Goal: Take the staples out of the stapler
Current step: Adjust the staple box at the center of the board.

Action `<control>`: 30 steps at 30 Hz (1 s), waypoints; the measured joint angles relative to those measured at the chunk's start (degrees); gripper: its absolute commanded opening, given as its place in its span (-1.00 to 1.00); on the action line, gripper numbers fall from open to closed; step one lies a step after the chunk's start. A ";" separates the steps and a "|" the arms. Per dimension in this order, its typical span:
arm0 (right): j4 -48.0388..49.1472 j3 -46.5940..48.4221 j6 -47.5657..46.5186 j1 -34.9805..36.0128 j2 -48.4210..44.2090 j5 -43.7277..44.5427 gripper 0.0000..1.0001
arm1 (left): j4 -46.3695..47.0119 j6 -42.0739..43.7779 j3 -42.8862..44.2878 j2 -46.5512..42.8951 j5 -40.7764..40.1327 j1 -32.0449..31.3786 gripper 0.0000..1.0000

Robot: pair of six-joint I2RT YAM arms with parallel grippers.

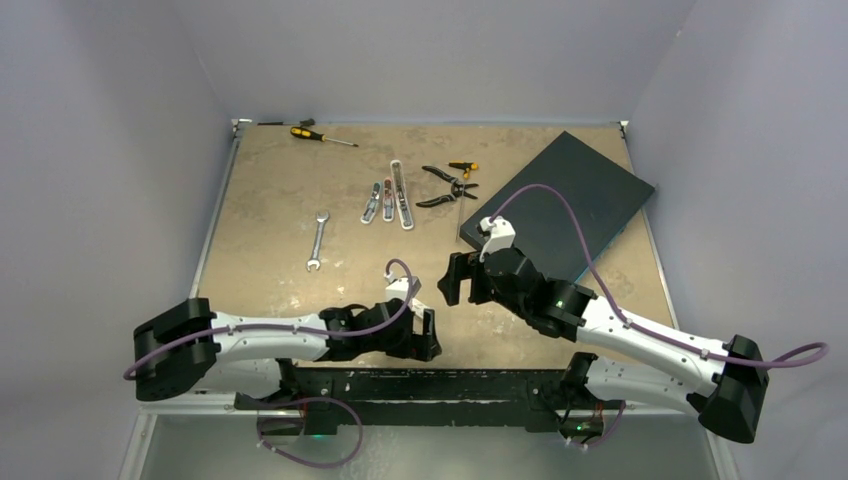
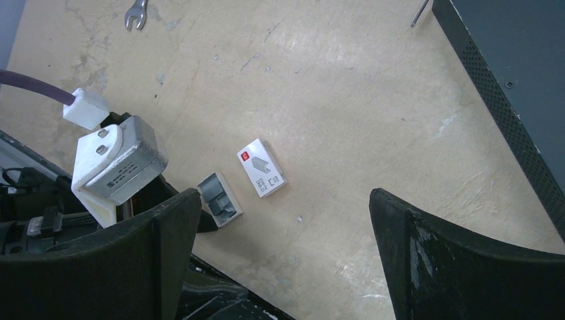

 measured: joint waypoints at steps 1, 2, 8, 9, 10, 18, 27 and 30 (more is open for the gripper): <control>-0.11 0.00 0.00 0.00 0.00 0.22 0.97 | 0.37 -0.02 0.20 0.44 -0.04 -0.02 0.88; -0.20 0.00 0.00 0.00 0.00 0.39 0.97 | 0.81 0.00 0.37 0.85 -0.20 -0.04 0.88; -0.39 0.00 0.02 0.00 -0.13 0.81 0.97 | 2.16 0.00 0.55 1.81 -1.31 -0.04 0.89; -0.42 0.00 0.02 0.00 -0.20 0.81 0.97 | 2.47 0.02 0.61 2.03 -1.49 -0.04 0.89; -0.42 0.00 0.02 0.00 -0.33 0.81 0.97 | 2.64 0.04 0.74 2.27 -1.57 -0.04 0.89; -0.44 0.00 0.02 0.00 -0.50 0.81 0.97 | 2.86 0.50 1.27 2.97 -2.16 -0.04 0.90; -0.61 0.00 0.00 0.00 -1.60 0.85 0.97 | -6.73 7.87 2.51 -5.25 -3.82 -0.04 0.89; -0.57 0.00 -0.13 0.00 -1.77 0.83 0.97 | -11.61 14.29 5.22 -12.07 -7.82 -0.04 0.88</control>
